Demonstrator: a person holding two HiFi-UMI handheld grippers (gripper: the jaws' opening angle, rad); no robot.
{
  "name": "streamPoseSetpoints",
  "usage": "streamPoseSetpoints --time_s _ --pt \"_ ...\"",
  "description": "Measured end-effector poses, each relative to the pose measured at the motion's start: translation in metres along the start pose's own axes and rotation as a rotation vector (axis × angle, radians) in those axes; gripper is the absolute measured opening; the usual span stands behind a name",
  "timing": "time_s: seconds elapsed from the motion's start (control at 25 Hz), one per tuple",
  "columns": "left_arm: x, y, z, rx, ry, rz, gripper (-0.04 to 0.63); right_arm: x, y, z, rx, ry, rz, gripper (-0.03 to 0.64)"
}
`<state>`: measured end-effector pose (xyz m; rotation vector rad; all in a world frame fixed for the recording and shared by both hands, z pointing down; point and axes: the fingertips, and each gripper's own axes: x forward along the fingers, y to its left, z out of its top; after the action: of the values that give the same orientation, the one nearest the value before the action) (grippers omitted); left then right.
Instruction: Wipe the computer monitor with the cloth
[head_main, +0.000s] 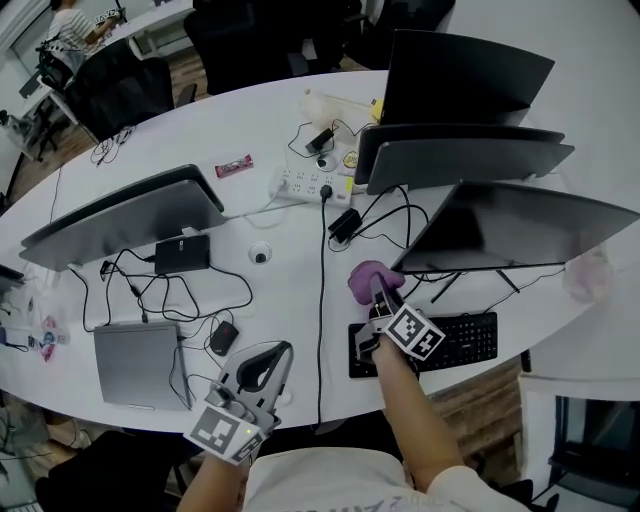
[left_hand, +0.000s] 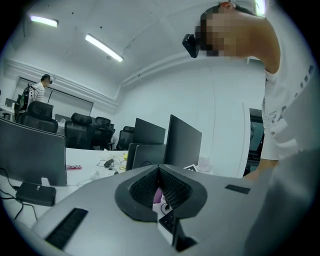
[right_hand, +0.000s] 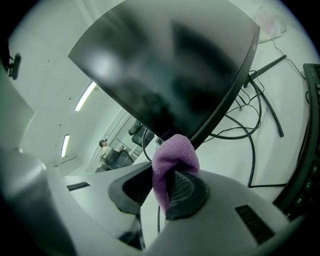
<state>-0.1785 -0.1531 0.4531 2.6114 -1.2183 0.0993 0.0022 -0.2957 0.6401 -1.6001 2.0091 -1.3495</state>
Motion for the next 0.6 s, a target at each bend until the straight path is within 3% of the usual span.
streamPoseSetpoints --time_s 0.32,0.6 --pt "-0.010 -0.006 0.003 -0.009 -0.013 0.003 0.009 -0.012 0.032 0.030 0.012 -0.131 0.079 0.064" --pt "-0.016 -0.010 0.013 0.003 -0.038 0.002 0.009 -0.021 0.063 0.053 -0.014 -0.185 0.131 0.064"
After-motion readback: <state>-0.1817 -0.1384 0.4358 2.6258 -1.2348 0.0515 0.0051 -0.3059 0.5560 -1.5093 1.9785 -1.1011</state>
